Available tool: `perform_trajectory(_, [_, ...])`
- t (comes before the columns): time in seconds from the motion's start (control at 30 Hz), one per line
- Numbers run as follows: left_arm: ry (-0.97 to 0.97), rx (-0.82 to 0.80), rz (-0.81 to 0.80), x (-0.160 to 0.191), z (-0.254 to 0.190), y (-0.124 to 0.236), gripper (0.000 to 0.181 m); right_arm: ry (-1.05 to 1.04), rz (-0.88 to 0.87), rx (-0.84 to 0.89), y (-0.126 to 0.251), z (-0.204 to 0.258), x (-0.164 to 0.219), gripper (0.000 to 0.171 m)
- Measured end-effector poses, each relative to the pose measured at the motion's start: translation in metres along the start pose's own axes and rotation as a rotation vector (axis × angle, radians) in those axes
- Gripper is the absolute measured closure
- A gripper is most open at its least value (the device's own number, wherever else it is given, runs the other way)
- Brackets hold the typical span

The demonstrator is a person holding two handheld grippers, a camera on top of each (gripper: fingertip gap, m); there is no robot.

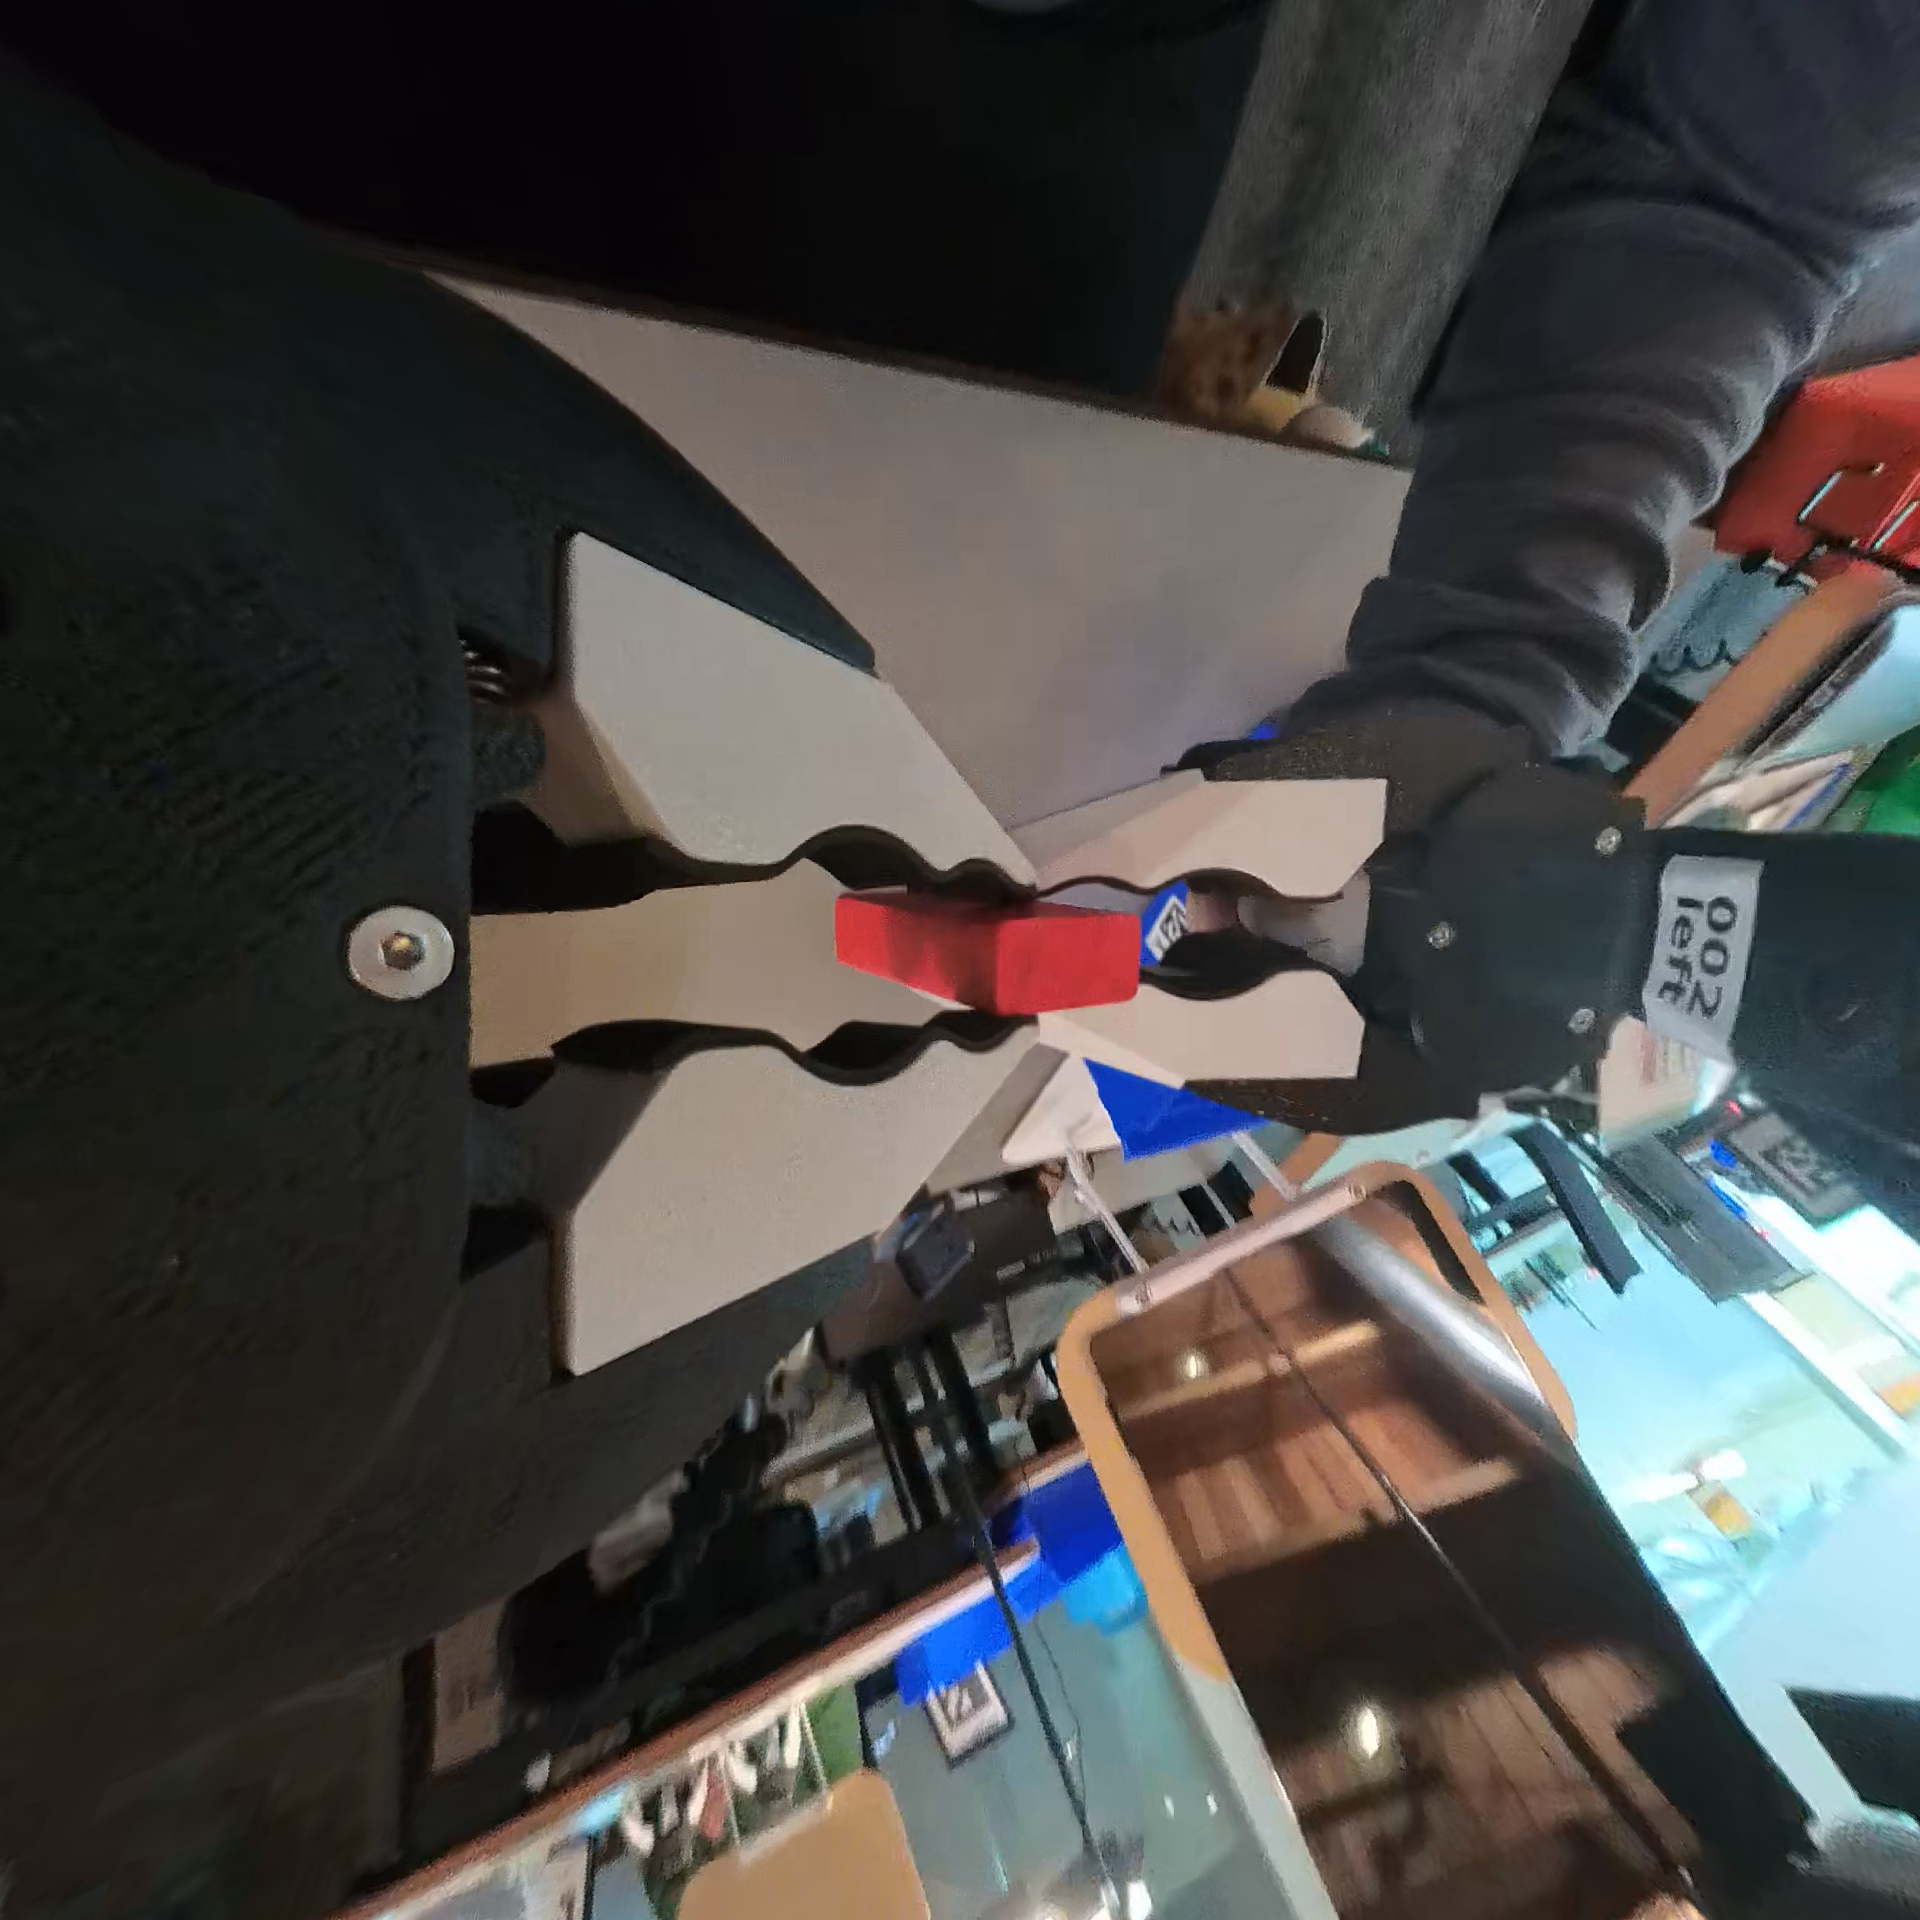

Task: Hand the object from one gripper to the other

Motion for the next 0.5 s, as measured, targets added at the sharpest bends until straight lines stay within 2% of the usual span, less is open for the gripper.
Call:
perform_trajectory(0.07, [-0.006,-0.066,-0.006,-0.001,0.006,0.0,0.152,-0.051,0.003,-0.001,0.002,-0.005,0.001,0.156])
perform_trajectory(0.13, [0.015,-0.134,0.008,0.001,0.015,0.002,0.142,-0.093,0.032,0.069,0.006,-0.021,0.011,0.156])
perform_trajectory(0.2, [0.061,-0.218,0.049,0.008,0.028,0.007,0.11,-0.159,0.115,0.204,0.015,-0.047,0.034,0.156])
perform_trajectory(0.23, [0.089,-0.259,0.052,0.01,0.035,0.011,0.105,-0.2,0.18,0.27,0.021,-0.06,0.051,0.156])
perform_trajectory(0.4, [0.279,-0.308,-0.033,0.02,0.054,0.028,0.107,-0.475,0.672,0.522,0.059,-0.095,0.167,0.157])
perform_trajectory(0.5, [0.388,-0.345,-0.024,0.033,0.064,0.034,0.111,-0.647,0.809,0.563,0.073,-0.091,0.214,0.156])
Point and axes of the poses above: each gripper's, where its closed fingertips meet, y back along the fingers, x out of its underside, z = x × y across the jaws, the point moved 4 cm from there along y, back along the fingers, and after that the axes turned 8 degrees about x, right-handed, at the moved point
